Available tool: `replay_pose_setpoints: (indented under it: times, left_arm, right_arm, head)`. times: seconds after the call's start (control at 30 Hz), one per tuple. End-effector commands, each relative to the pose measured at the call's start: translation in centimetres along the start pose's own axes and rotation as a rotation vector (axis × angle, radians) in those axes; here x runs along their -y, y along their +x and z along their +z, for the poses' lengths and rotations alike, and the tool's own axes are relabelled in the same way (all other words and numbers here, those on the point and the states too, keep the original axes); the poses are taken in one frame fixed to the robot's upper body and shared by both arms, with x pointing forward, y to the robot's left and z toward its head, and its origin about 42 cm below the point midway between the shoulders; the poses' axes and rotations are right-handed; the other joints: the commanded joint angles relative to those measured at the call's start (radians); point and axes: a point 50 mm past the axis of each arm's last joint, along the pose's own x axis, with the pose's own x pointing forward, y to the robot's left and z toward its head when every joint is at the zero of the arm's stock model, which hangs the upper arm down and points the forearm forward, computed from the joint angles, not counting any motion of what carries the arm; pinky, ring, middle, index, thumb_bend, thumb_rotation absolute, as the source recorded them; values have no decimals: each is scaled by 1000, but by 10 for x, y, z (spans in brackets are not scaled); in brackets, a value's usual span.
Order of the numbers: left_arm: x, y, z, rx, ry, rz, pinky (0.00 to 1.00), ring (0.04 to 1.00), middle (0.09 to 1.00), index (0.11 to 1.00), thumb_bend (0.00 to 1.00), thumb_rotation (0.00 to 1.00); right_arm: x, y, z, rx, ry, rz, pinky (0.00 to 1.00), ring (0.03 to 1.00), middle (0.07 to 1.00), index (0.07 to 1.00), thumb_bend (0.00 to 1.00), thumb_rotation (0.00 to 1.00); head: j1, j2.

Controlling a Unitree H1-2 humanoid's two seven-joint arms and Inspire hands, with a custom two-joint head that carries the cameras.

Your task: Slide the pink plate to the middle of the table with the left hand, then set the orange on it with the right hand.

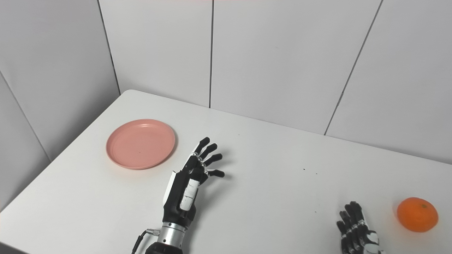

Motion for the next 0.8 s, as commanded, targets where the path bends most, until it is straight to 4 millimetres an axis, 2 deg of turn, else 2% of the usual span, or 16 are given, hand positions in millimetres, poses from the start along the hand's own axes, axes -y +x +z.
replay_pose_setpoints:
  times: [0.0, 0.23, 0.3, 0.43, 0.6, 0.7, 0.77]
  left_arm:
    - [-45, -79, -55, -329, 40, 44, 539, 766, 835, 831, 1000, 821]
    - [-62, -40, -20, -250, 47, -4, 597, 785, 839, 837, 1000, 819]
    - [-66, -25, -2, -204, 54, -23, 623, 795, 843, 844, 1000, 828]
    - [-68, -6, 38, -125, 56, -60, 769, 846, 880, 891, 1000, 847]
    - [-62, 18, 98, -25, 63, -90, 880, 889, 916, 926, 1000, 868]
    - [-63, 26, 118, 5, 66, -111, 966, 936, 948, 961, 996, 895]
    - [-67, 34, 128, 31, 68, -106, 972, 944, 955, 965, 984, 887]
  right_arm:
    - [5, -33, -41, -136, 29, -46, 1000, 979, 964, 952, 840, 1000]
    - [-6, -31, -42, -128, 43, -50, 1000, 977, 963, 954, 837, 1000]
    - [-9, -30, -42, -123, 46, -50, 1000, 973, 957, 954, 837, 1000]
    - [-13, -29, -42, -119, 47, -46, 1000, 976, 952, 955, 829, 1000]
    - [-15, -27, -42, -110, 51, -40, 1000, 980, 953, 958, 832, 1000]
    - [-15, -27, -42, -109, 54, -44, 1000, 978, 952, 959, 837, 1000]
    - [-15, -27, -42, -109, 54, -42, 1000, 979, 953, 955, 838, 1000]
  head:
    - [-4, 0]
    - [-17, -8]
    - [-19, -11]
    - [-22, -15]
    - [-27, -21]
    - [-26, -22]
    - [-25, -25]
